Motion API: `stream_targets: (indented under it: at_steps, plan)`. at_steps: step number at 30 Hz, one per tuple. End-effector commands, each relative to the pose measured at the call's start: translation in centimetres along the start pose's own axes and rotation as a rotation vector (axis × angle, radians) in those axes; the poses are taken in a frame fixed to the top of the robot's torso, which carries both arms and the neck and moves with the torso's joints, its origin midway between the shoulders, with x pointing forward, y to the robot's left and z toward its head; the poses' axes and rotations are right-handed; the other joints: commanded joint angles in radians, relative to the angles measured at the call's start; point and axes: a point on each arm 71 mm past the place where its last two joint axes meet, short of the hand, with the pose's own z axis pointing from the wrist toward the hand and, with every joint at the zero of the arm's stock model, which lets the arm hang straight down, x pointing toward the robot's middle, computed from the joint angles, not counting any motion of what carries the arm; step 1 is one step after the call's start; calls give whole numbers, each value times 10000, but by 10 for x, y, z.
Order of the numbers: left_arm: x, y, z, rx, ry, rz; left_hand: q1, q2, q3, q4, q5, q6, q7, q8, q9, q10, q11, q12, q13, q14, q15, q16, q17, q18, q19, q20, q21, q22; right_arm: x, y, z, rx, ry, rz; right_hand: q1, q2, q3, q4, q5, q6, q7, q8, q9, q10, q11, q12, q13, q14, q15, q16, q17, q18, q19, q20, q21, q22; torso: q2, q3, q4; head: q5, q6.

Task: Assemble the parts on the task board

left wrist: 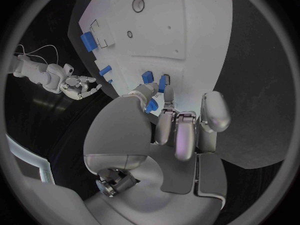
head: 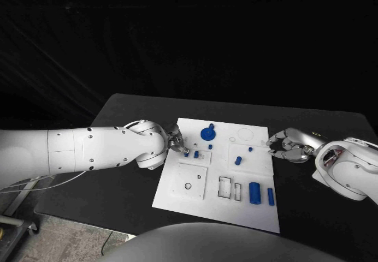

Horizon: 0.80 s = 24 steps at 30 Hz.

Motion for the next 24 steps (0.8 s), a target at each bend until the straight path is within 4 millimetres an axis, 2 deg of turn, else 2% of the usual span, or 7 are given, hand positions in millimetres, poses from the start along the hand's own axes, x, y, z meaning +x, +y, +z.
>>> stream_targets:
  at_steps: [1, 12, 24]
  plan:
    - [-4, -1, -1, 219, -634, -180, 84, 4, 45, -44, 42, -24, -44, 32, 16, 20, 7, -12, 990, 621, -35, -6, 2086, -157, 62, -8, 42, 1496, 0, 0, 0, -45, -25, -16, 41, -85, 63, 22, 40, 85, -9, -4, -9, 1060, 83, -54, 2609, 942, 80, -63, 2496, 55, -65, 11, -30, 1537, 3, 3, -5, -6, -2]
    - [-4, 1, -1, 209, -918, -375, 74, -3, 47, -12, 47, 35, -44, 57, 23, 57, 7, 6, 1009, 653, -37, 8, 2123, -170, 110, -9, 98, 1515, 1, 0, -1, -43, -27, -6, 41, -85, 63, 22, 40, 85, -9, -4, -9, 1060, 83, -54, 2609, 942, 80, -63, 2496, 55, -65, 11, -30, 1537, 11, 2, 4, 9, -2]
    - [6, 4, -1, 135, -746, -410, 47, -13, 40, 30, 36, 75, -48, 68, 24, 61, 5, 1, 998, 658, -39, 10, 2127, -170, 122, -11, 105, 1516, 1, -1, -1, -33, -58, 6, 48, -98, 83, 2, 46, 83, -4, -8, -16, 1060, 85, -54, 2609, 938, 81, -72, 2490, 55, -67, 12, -38, 1535, 10, 1, 4, 20, -2]
